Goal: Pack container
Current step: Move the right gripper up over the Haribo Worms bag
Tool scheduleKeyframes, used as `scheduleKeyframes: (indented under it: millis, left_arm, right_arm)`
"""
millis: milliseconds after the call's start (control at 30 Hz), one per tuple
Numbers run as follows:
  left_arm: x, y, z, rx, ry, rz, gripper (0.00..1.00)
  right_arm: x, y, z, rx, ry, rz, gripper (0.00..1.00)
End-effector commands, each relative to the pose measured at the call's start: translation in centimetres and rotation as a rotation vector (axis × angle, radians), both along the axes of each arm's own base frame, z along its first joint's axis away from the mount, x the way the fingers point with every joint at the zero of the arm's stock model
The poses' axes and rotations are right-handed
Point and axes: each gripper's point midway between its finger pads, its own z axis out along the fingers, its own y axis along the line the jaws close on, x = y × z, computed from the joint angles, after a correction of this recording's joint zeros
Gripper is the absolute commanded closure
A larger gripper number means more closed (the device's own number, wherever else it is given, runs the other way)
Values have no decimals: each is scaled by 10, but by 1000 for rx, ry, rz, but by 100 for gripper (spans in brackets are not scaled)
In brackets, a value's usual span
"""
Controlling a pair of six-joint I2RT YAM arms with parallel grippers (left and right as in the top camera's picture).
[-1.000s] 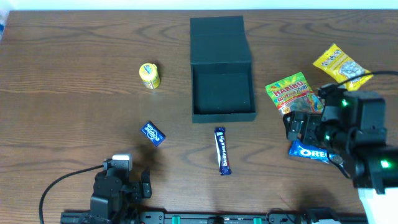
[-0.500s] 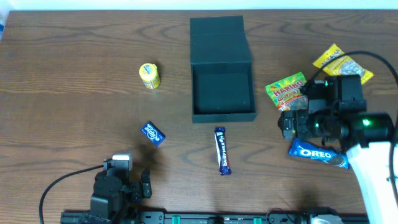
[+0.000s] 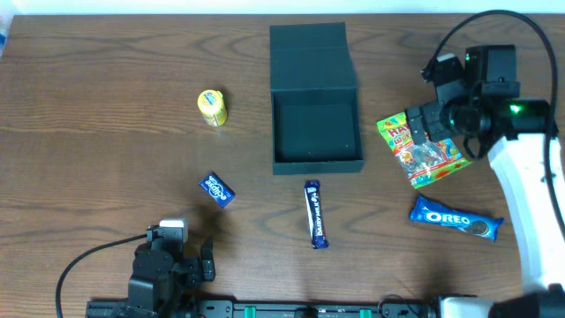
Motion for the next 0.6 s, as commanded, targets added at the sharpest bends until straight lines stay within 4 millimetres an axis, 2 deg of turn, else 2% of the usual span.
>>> scheduleKeyframes:
  millis: [0, 167, 267, 433, 567]
  left_arm:
    - [-11, 8, -15, 28, 66, 34, 5]
    - [-11, 8, -15, 28, 66, 34, 5]
    - [-11, 8, -15, 27, 66, 33, 5]
    - [-11, 8, -15, 28, 66, 34, 5]
    - [-11, 8, -15, 27, 66, 33, 5]
  right_arm:
    - [15, -18, -8, -43, -5, 1, 1]
    - [25, -33, -40, -43, 64, -29, 1]
    - [26, -39, -67, -41, 136, -40, 1]
    - [27, -40, -106, -31, 232, -32, 1]
    - [28, -38, -130, -19, 282, -8, 1]
